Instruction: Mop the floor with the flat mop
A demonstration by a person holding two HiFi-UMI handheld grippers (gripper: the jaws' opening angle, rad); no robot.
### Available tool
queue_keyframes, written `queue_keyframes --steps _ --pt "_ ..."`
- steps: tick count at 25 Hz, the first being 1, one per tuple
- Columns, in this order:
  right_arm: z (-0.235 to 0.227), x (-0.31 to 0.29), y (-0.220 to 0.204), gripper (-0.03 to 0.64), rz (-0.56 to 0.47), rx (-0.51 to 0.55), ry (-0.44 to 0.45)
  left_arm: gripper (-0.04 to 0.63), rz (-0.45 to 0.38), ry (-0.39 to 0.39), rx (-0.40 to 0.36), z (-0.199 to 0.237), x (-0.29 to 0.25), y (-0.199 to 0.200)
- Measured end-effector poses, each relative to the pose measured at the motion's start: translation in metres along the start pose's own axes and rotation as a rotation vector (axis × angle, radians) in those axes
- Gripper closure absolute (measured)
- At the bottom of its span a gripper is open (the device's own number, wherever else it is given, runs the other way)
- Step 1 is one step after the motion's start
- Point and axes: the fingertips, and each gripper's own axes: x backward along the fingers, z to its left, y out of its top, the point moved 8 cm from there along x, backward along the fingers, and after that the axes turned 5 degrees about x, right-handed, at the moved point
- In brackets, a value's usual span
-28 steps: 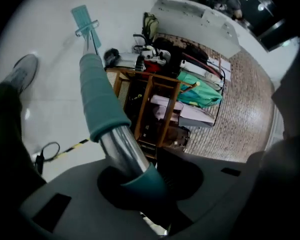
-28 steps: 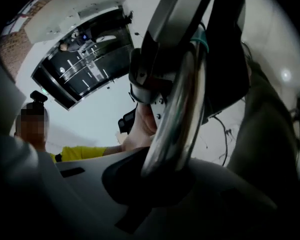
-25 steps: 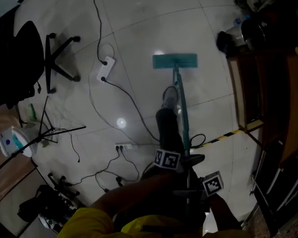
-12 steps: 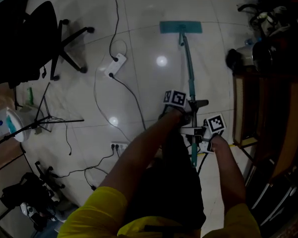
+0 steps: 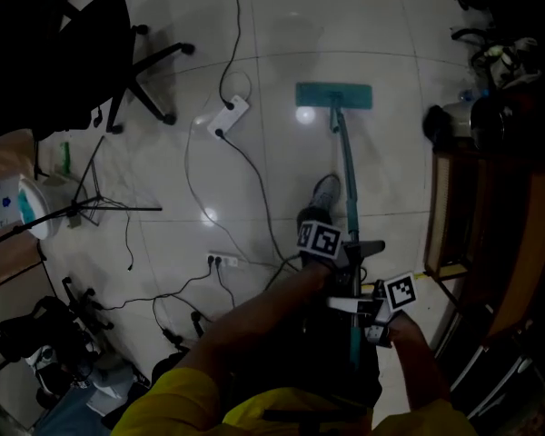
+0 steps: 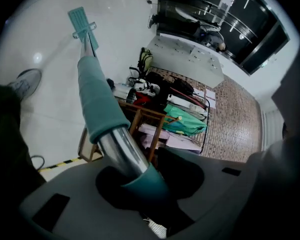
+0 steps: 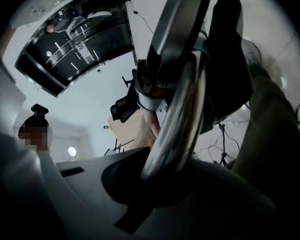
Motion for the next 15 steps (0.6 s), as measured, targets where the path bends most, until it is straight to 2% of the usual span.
queue_keyframes --steps 3,5,7,10,15 --pt "0.001 -0.010 -0.074 0.594 0.083 -0.052 -0.044 0.480 -0.078 -0.023 0.078 0.007 0.027 -0.079" --pt "-0.008 -0.013 -0.098 0.589 0.134 -0.053 -0.083 0.480 -0.131 -0.033 0.084 0.015 0.040 -0.103" --pt "-0.018 -0.019 -0.102 0.591 0.162 -0.038 -0.108 0.480 -0.162 -0.042 0.072 0.024 0.049 -0.105" --pt "-0.023 -0.025 -0.086 0.589 0.160 -0.021 -0.133 0.480 -0.159 -0.041 0.062 0.026 0.055 -0.087" --pt "-0.015 -0.036 -0.060 0.588 0.127 0.015 -0.114 0.480 -0.161 -0.063 0.036 0.013 0.063 -0.059"
